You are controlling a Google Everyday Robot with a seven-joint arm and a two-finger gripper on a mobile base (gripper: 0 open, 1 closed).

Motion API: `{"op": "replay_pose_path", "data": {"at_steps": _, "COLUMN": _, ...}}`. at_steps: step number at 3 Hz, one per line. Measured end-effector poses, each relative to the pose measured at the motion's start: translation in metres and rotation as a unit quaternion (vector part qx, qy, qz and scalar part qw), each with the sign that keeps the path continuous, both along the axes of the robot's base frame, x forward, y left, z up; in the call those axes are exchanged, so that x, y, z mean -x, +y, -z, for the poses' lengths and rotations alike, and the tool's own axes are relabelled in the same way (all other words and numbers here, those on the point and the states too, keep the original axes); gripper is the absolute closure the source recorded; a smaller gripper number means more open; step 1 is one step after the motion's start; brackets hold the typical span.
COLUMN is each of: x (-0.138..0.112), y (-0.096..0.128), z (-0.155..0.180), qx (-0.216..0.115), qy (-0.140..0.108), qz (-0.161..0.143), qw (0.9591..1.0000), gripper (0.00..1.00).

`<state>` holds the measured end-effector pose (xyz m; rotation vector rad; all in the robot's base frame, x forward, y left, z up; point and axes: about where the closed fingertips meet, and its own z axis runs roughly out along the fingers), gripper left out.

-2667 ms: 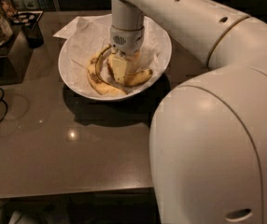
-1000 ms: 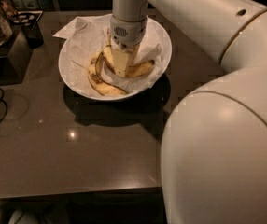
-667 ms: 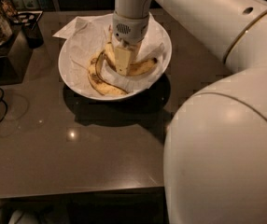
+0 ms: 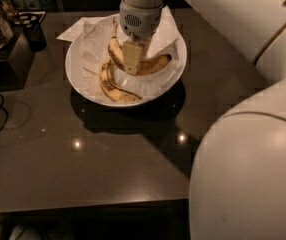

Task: Pick banana from white bowl

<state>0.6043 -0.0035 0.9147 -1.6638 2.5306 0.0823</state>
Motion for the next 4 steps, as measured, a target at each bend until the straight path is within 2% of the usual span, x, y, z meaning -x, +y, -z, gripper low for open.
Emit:
{"op": "replay_pose_path", "data": {"at_steps": 1, "x": 0.01, "y": 0.01, "z": -0.031, "qx": -0.017, "qy": -0.039, "qz": -0.028, "qw": 0.9987, "gripper": 1.0}}
{"op": "replay_pose_path", "data": {"at_steps": 3, "x": 0.018, "y": 0.01, "z": -0.043, "qx": -0.021, "qy": -0.05, "qz": -0.029, "qw": 0.9981, "gripper": 1.0}}
{"op": "replay_pose_path", "data": {"at_steps": 4, "x": 0.052, "y": -0.014, "z": -0.049, "qx": -0.033, "qy": -0.046, "qz": -0.011, "qw": 0.9983, "gripper": 1.0}}
